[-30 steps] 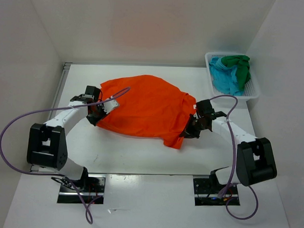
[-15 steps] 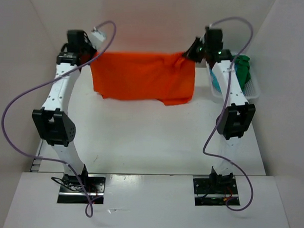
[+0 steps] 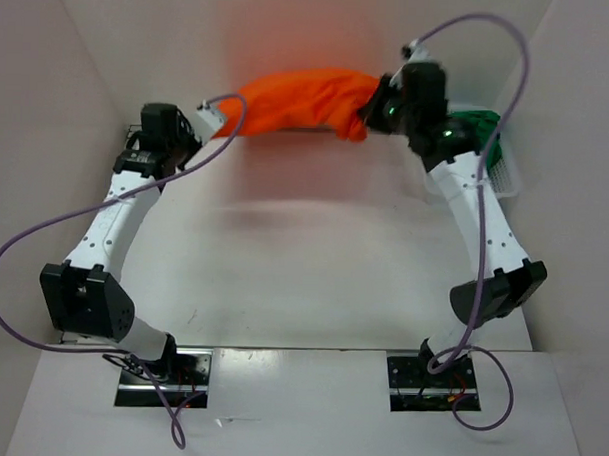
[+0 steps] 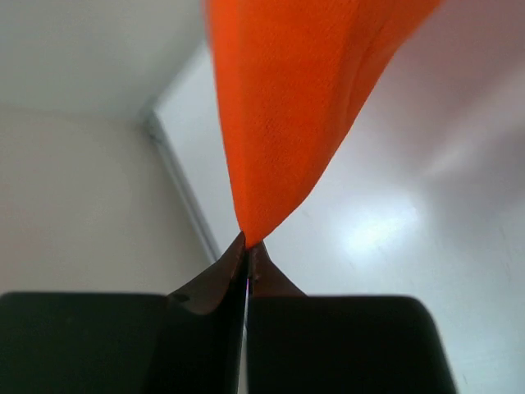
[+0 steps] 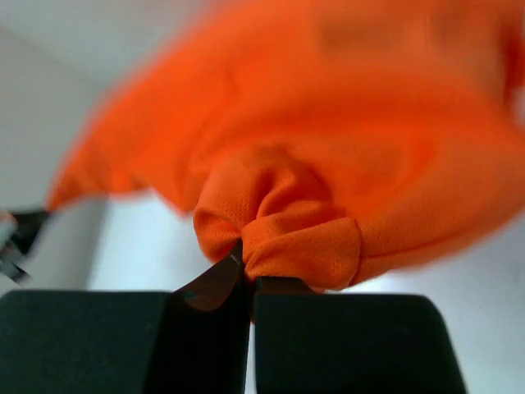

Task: Fold and stack the t-shirts
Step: Flatten out the tshirt, then fold the flattened tshirt in 1/3 of the way

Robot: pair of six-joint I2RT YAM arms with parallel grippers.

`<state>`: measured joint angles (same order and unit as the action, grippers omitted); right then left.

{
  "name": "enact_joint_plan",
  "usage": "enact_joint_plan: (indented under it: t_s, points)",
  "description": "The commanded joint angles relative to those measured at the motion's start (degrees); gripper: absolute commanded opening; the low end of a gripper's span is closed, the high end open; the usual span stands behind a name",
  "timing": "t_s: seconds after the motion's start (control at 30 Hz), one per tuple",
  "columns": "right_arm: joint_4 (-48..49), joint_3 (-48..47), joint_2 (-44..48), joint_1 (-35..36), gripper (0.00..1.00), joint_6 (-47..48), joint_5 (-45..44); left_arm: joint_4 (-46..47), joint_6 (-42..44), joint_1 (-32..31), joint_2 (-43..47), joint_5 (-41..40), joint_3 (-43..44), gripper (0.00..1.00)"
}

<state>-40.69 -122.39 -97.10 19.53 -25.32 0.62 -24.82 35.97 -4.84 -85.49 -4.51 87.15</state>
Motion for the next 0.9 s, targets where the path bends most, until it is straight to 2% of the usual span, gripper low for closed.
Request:
enact_joint_plan:
  t_s: [0.0, 0.03, 0.07, 0.17, 0.2, 0.27, 0.4, 0.6, 0.73, 0.87]
  points:
    - [2.3, 25.1, 5.9, 1.9, 0.00, -5.2, -0.9, -1.6, 4.7, 0.4, 5.3, -2.8, -10.4, 0.00]
    - [4.3, 30.9, 11.2, 1.9, 0.00, -7.1, 0.1, -2.2, 5.9, 0.4, 6.0, -2.8, -12.7, 0.00]
    - [7.2, 41.5, 13.4, 1.3, 0.00, -10.7, 1.0, -2.2, 6.5, 0.4, 6.6, -3.4, -14.8, 0.00]
    - [11.8, 58.0, 19.0, 1.3, 0.00, -14.7, 6.6, -4.2, 7.9, -0.8, 8.9, -3.4, -22.7, 0.00]
    - [13.0, 61.0, 19.6, 1.3, 0.00, -17.0, 10.0, -4.2, 8.8, -0.8, 8.9, -3.4, -24.6, 0.00]
    - [14.8, 67.4, 19.6, 2.7, 0.00, -19.0, 11.5, -5.9, 10.0, -1.3, 9.5, -3.4, -29.9, 0.00]
    - [16.0, 71.5, 18.8, 4.2, 0.00, -20.8, 13.1, -8.9, 10.0, -1.3, 10.7, -5.6, -35.0, 0.00]
    - [16.0, 72.0, 18.1, 4.2, 0.00, -19.5, 12.5, -13.3, 7.7, -1.3, 12.8, -5.6, -36.2, 0.00]
    - [17.2, 66.2, 11.8, 1.0, 0.00, -14.9, 14.4, -12.6, 5.5, -1.3, 8.1, -5.6, -35.0, 0.00]
    - [17.2, 60.5, 3.2, -1.6, 0.00, -11.4, 16.3, -8.3, 2.9, -1.3, 1.0, -6.7, -29.2, 0.00]
